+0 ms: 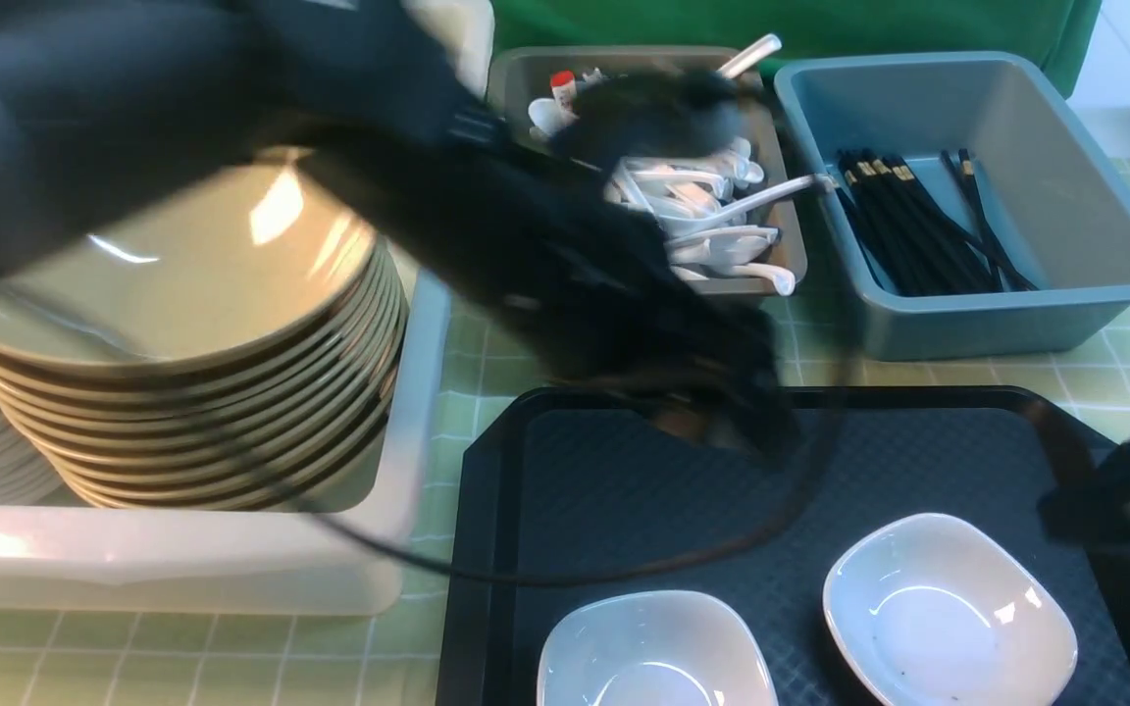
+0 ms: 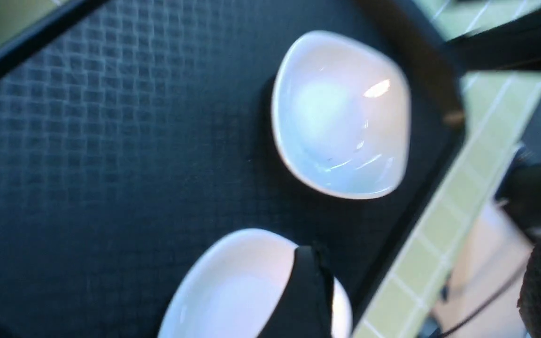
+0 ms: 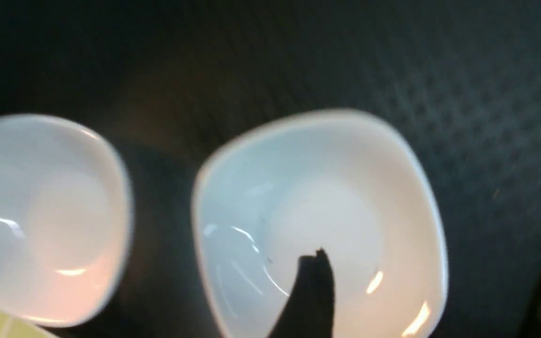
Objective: On green table put chopsticks spoon bowls plates into blue grey white boxes.
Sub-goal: 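Grasp the small white bowl on the black tray by its rim with the left gripper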
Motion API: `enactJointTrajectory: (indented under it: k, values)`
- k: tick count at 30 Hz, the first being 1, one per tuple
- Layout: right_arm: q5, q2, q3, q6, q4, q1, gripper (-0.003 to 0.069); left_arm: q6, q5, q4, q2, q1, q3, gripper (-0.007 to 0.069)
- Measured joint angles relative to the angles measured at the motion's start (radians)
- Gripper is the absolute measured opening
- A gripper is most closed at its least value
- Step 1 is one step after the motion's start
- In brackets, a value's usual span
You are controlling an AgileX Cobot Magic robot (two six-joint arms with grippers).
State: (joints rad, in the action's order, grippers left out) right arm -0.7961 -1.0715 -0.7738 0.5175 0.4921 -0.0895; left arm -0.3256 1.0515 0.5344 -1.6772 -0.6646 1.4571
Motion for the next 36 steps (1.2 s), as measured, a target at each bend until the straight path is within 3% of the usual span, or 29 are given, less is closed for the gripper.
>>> enactJointTrajectory:
  k: [7, 16, 19, 21, 27, 29, 36]
  values:
    - [-0.087, 0.228, -0.034, -0.039, 0.0, 0.007, 0.057, -0.066, 0.025, -0.034, -0.31, -0.079, 0.221, 0.0518]
    - [-0.117, 0.273, -0.034, -0.046, -0.012, 0.109, 0.0558, -0.119, 0.025, 0.036, -0.566, -0.083, 0.413, 0.0491]
    - [-0.117, 0.273, -0.034, -0.046, -0.023, 0.116, 0.0558, -0.156, 0.031, 0.103, -0.606, -0.083, 0.421, 0.0441]
    - [-0.114, 0.273, -0.034, -0.053, -0.032, 0.119, 0.0557, -0.192, 0.039, 0.156, -0.642, -0.083, 0.423, 0.0361]
    - [-0.112, 0.273, -0.034, -0.072, -0.047, 0.138, 0.0557, -0.203, 0.04, 0.165, -0.672, -0.081, 0.423, 0.005]
    - [-0.112, 0.273, -0.034, -0.073, -0.047, 0.139, 0.0557, -0.203, 0.039, 0.16, -0.661, -0.078, 0.423, 0.0014]
    - [-0.151, 0.273, -0.091, -0.06, -0.024, 0.14, 0.0553, -0.192, 0.07, 0.14, -0.48, -0.012, 0.422, 0.0015]
